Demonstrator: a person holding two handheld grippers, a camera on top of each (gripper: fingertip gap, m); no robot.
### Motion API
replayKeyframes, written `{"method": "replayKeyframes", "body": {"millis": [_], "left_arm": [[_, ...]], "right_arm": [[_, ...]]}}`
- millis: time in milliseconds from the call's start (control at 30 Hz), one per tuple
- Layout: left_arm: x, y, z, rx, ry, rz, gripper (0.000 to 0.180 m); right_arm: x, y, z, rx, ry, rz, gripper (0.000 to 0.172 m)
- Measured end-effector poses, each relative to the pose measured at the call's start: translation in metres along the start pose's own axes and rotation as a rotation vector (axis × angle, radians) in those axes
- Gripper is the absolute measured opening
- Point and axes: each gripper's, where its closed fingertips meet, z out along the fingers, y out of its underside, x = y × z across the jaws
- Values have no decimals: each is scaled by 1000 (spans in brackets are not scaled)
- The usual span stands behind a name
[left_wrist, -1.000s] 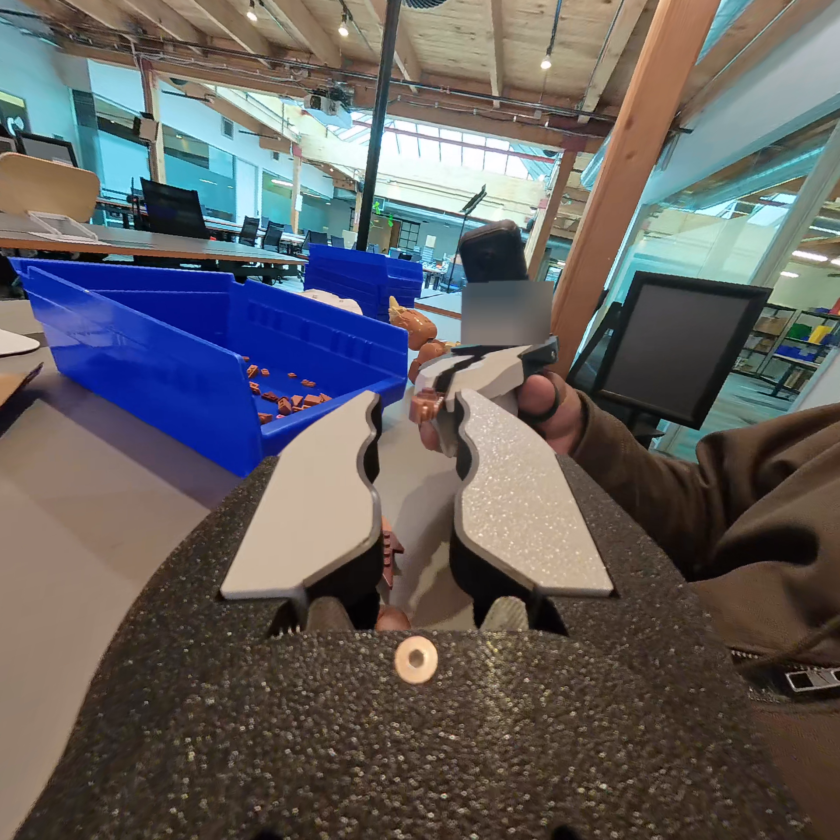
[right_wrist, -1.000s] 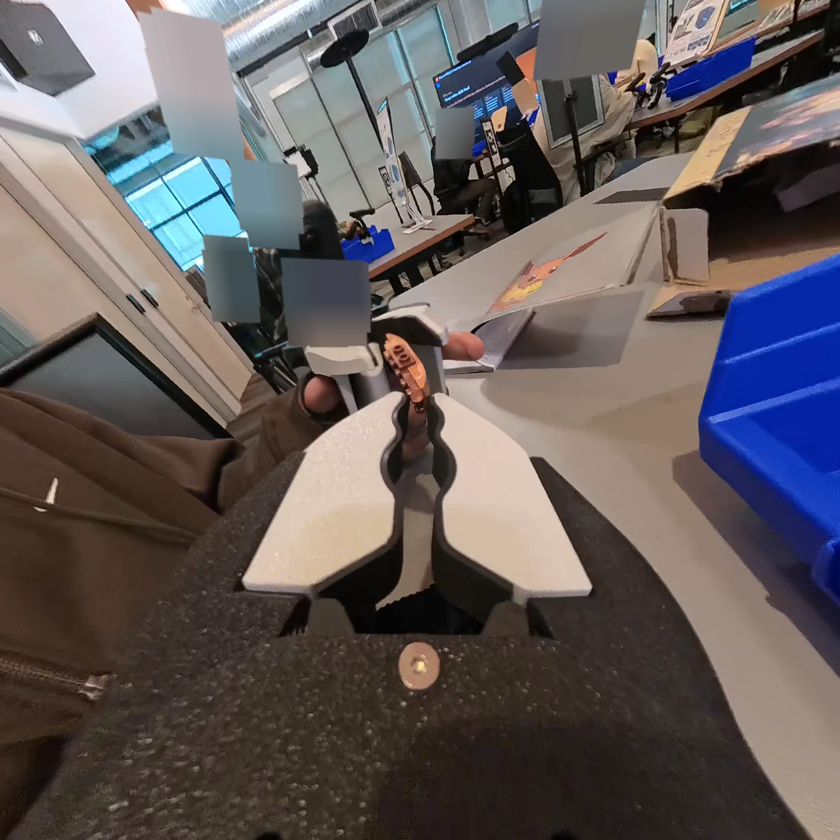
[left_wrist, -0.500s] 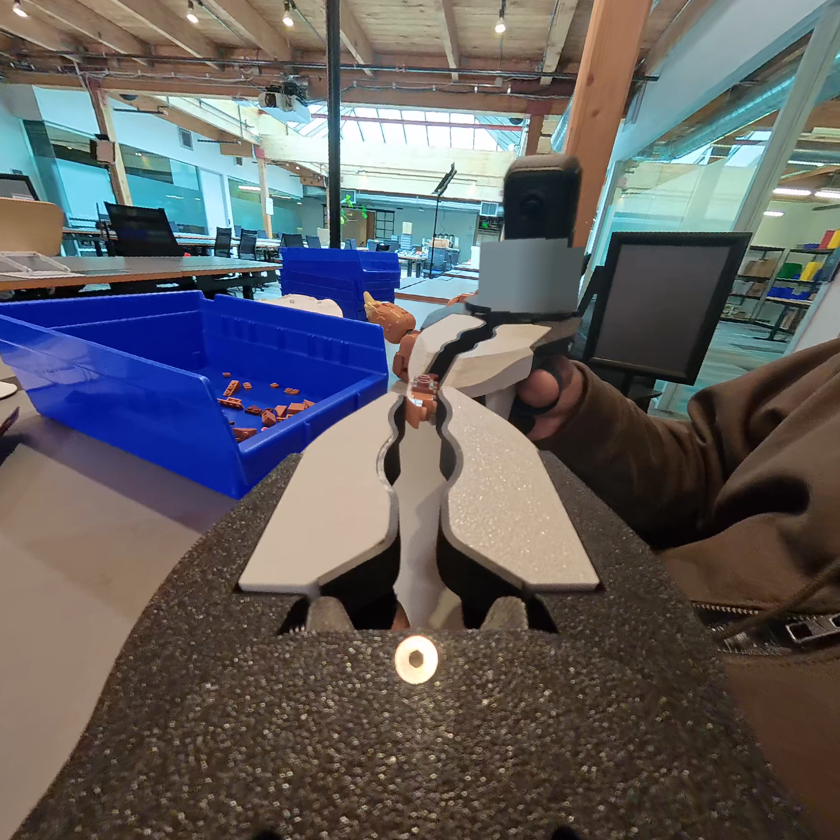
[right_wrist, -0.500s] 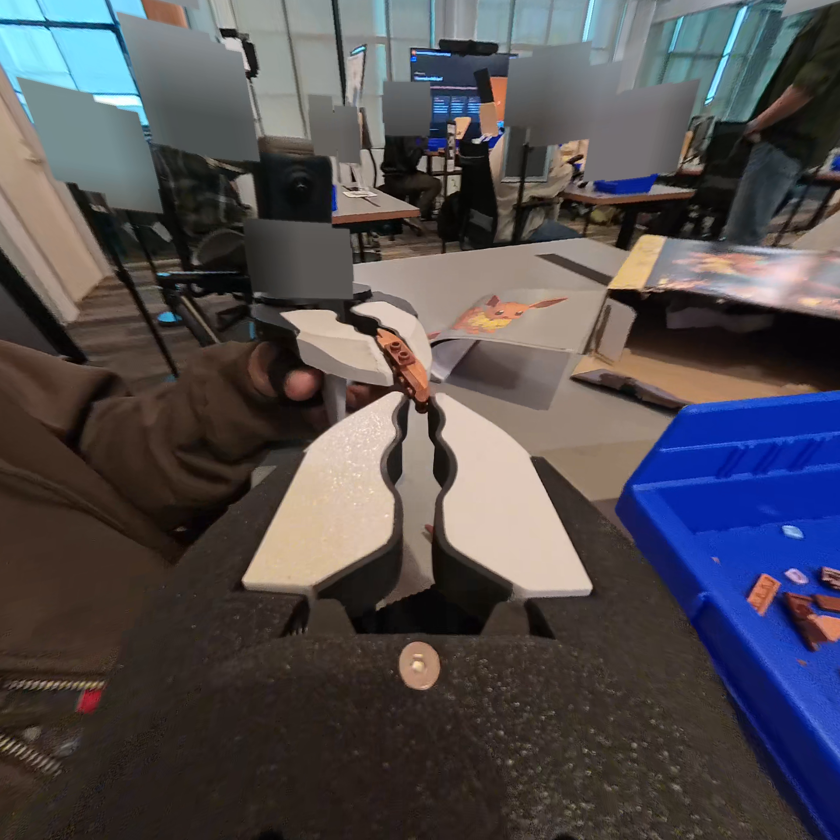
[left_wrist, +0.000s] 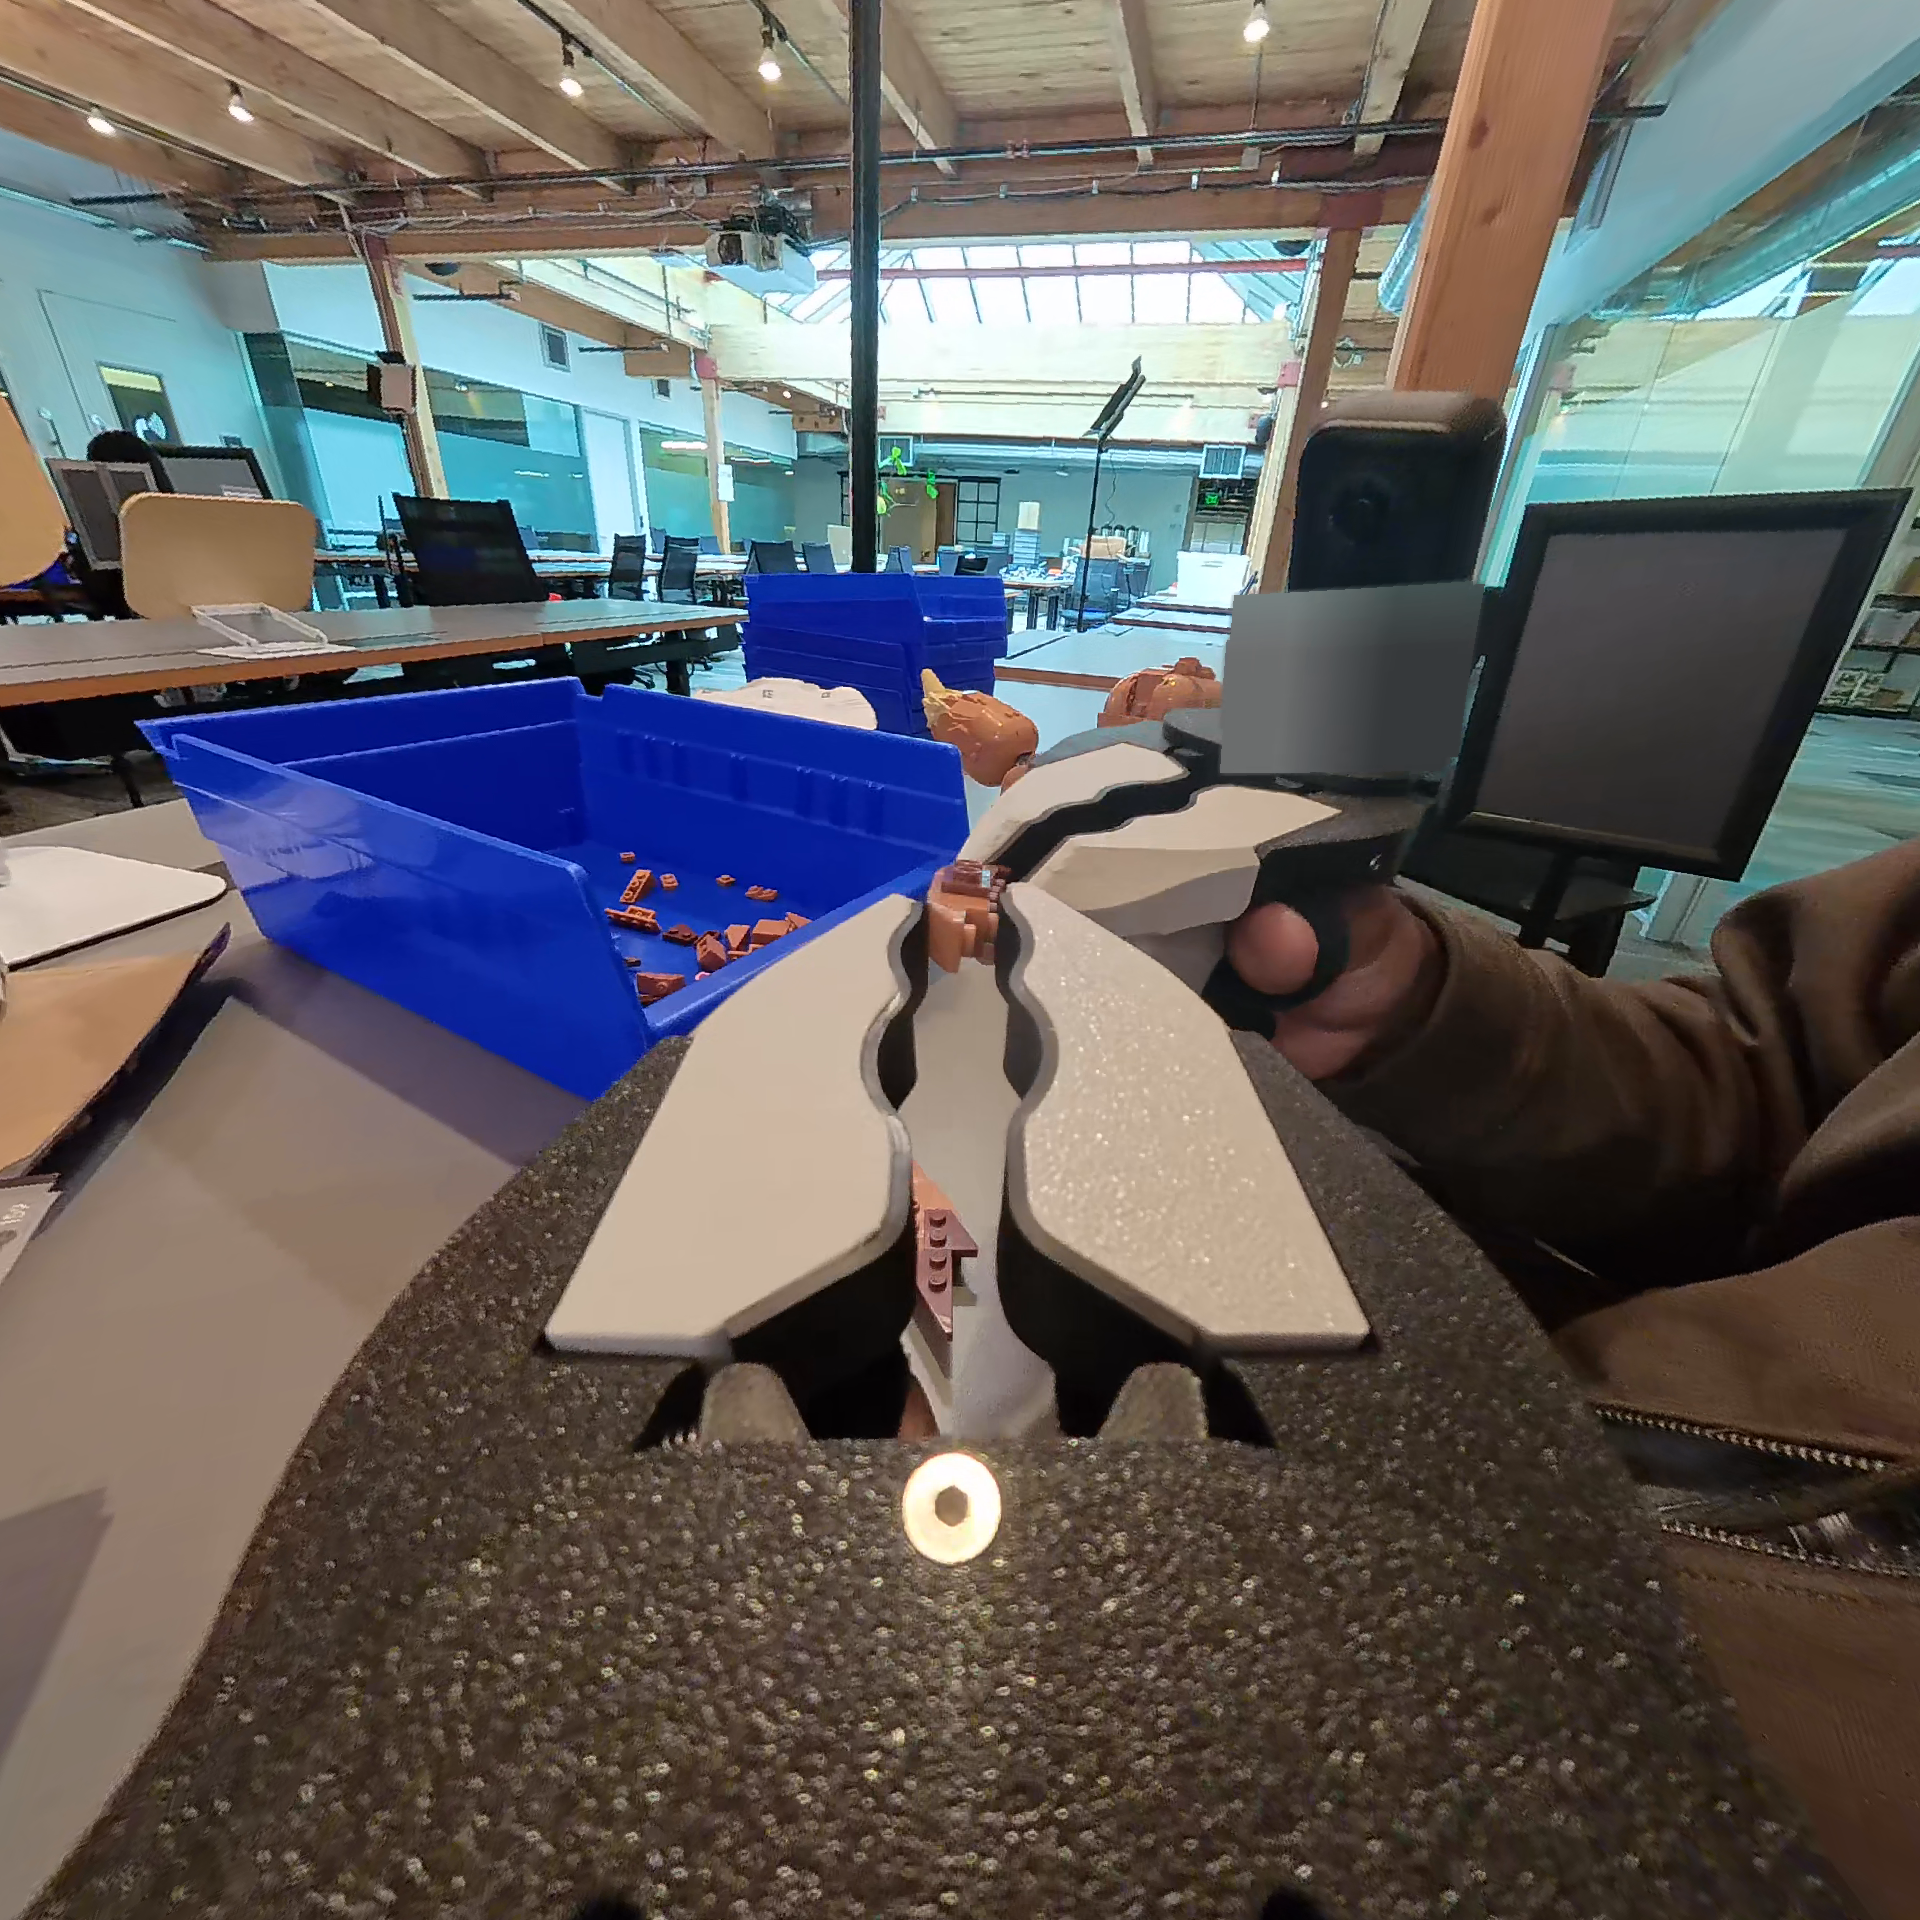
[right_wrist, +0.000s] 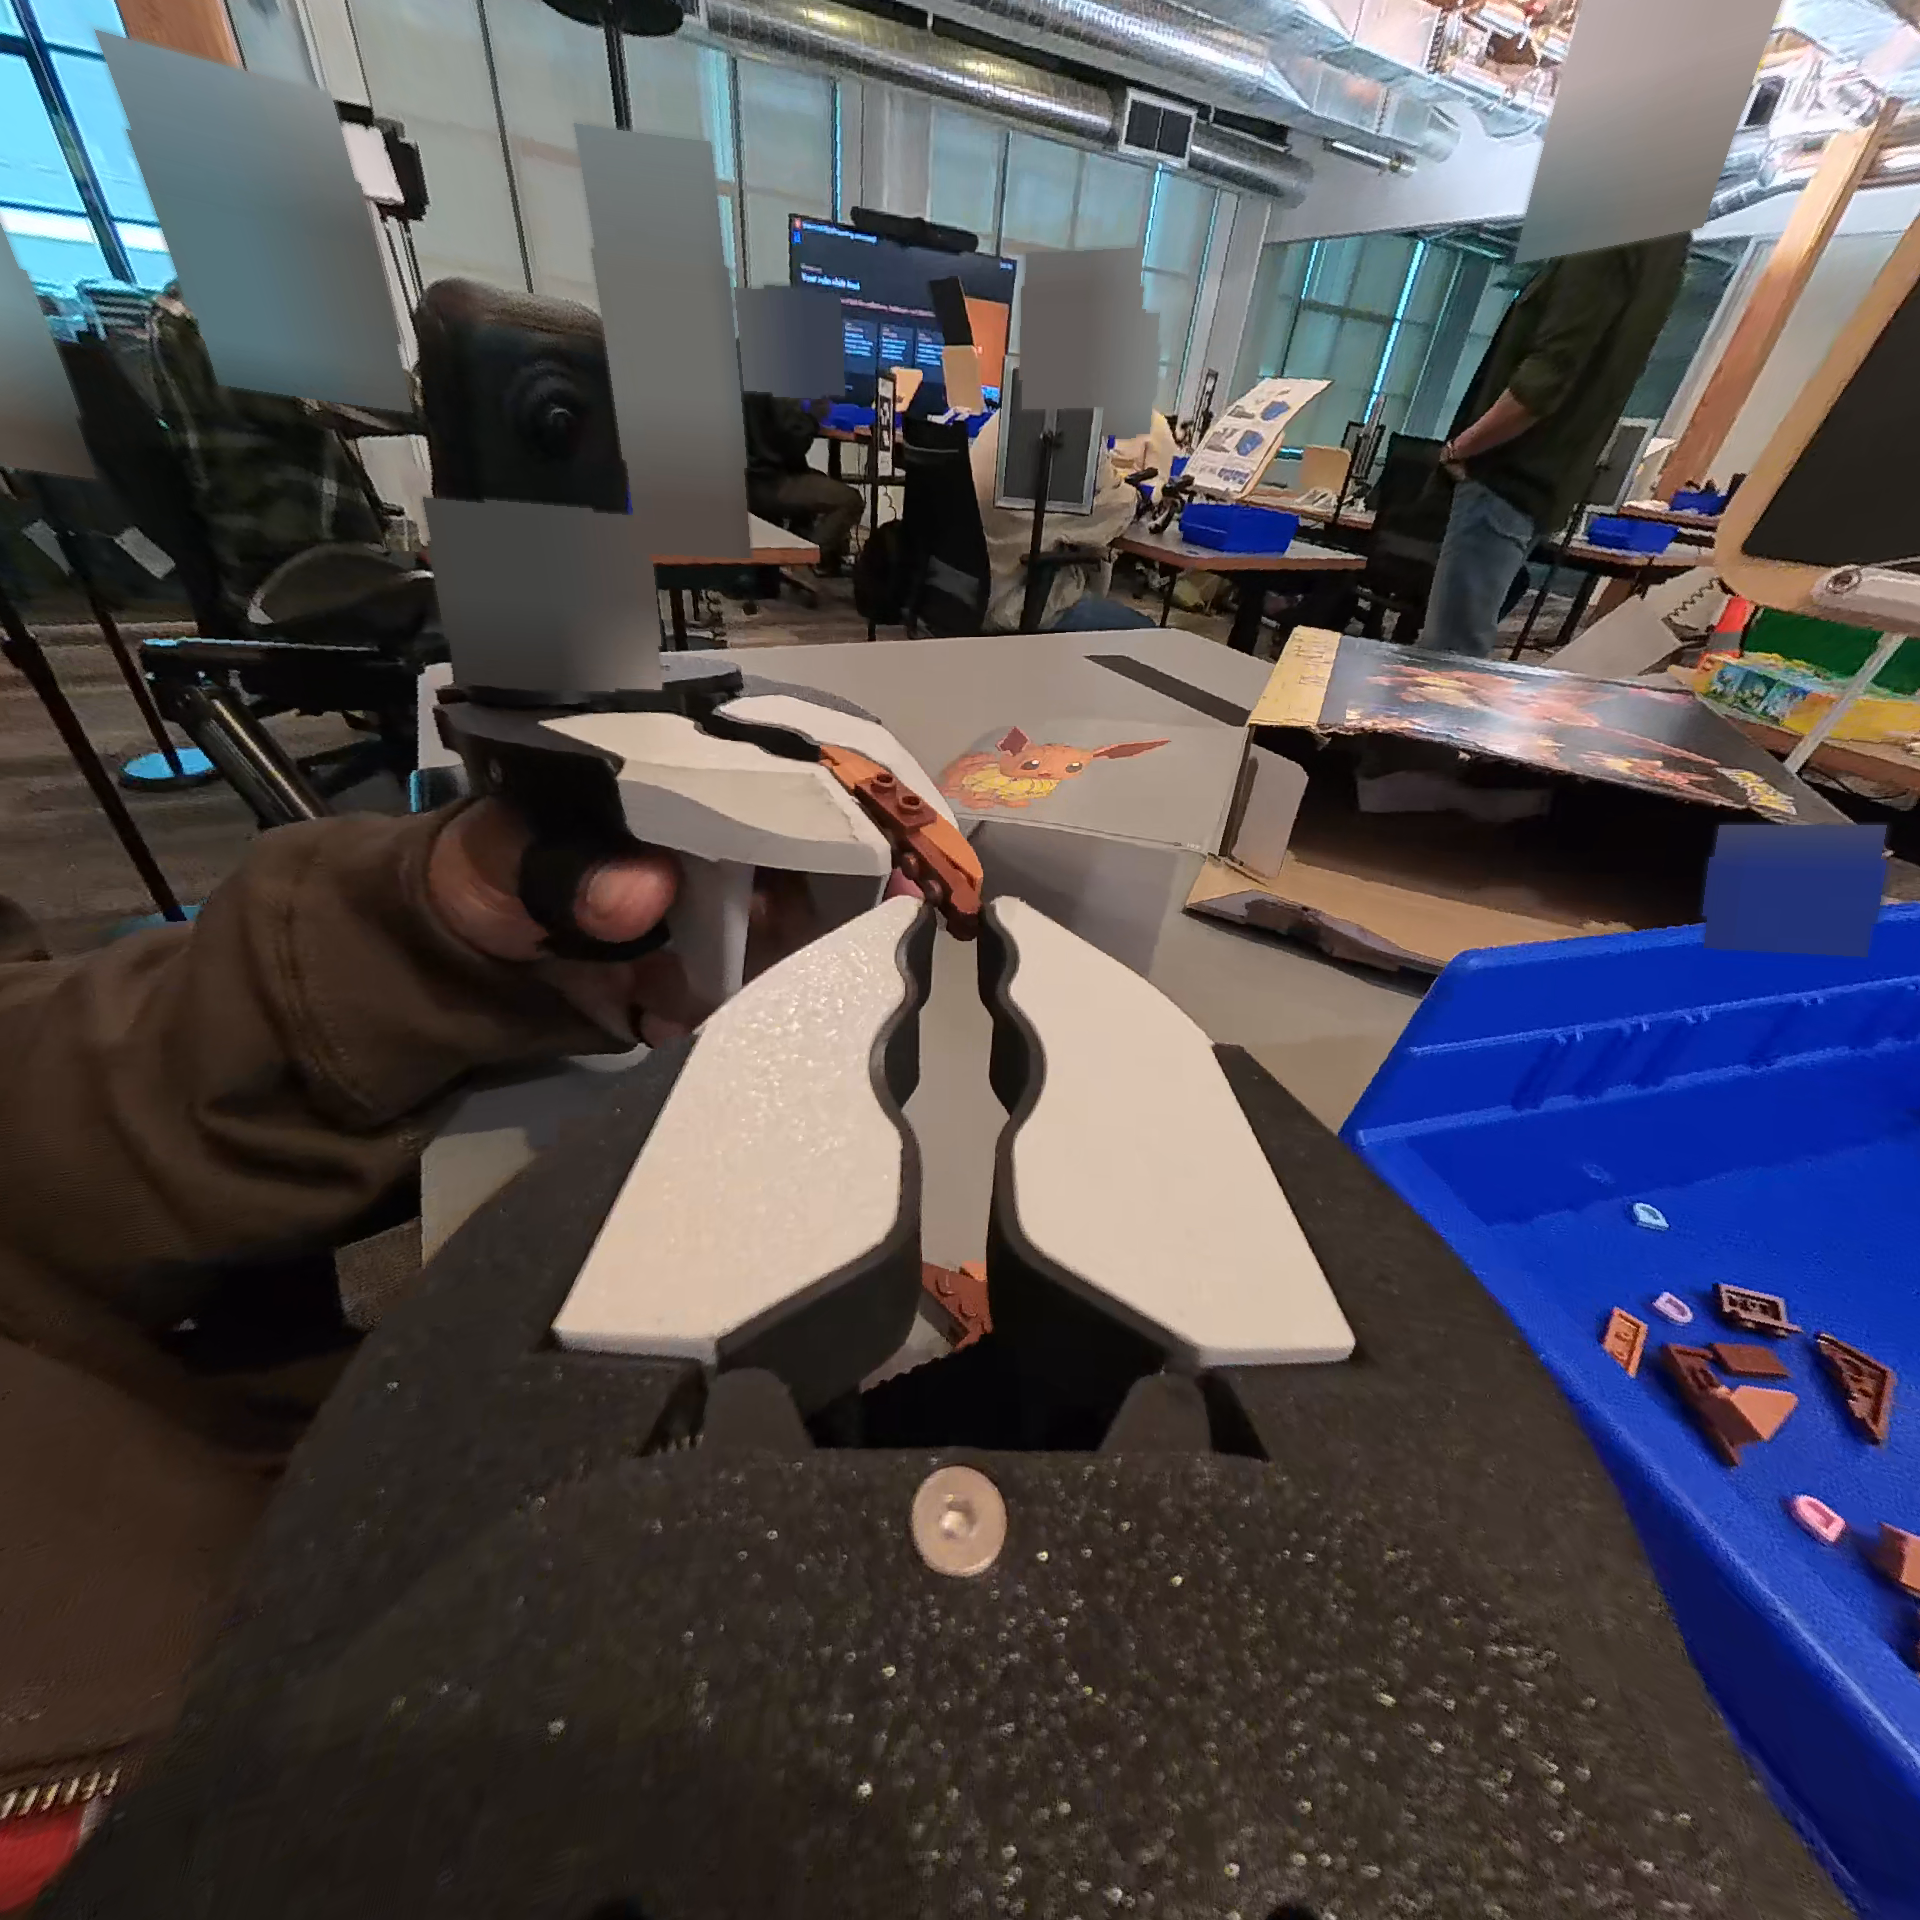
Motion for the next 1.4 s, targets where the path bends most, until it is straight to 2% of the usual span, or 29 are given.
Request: {"method": "replayKeyframes", "body": {"millis": [567, 833, 1100, 1267, 1400], "left_arm": [[2, -5, -2, 45, 44, -60, 12], [4, -6, -2, 68, 103, -181, 12], [6, -8, -5, 104, 185, -316, 12], [10, -12, -6, 118, 196, -271, 12], [14, -13, -6, 115, 168, -161, 11]], "right_arm": [[-4, -4, -1, 56, -46, 86, 7], [-4, -3, -2, 56, -109, 243, 6], [-8, -8, -3, 69, -136, 257, 5], [-12, -12, -5, 81, -151, 246, 5], [-13, -14, -7, 90, -154, 235, 6]]}}
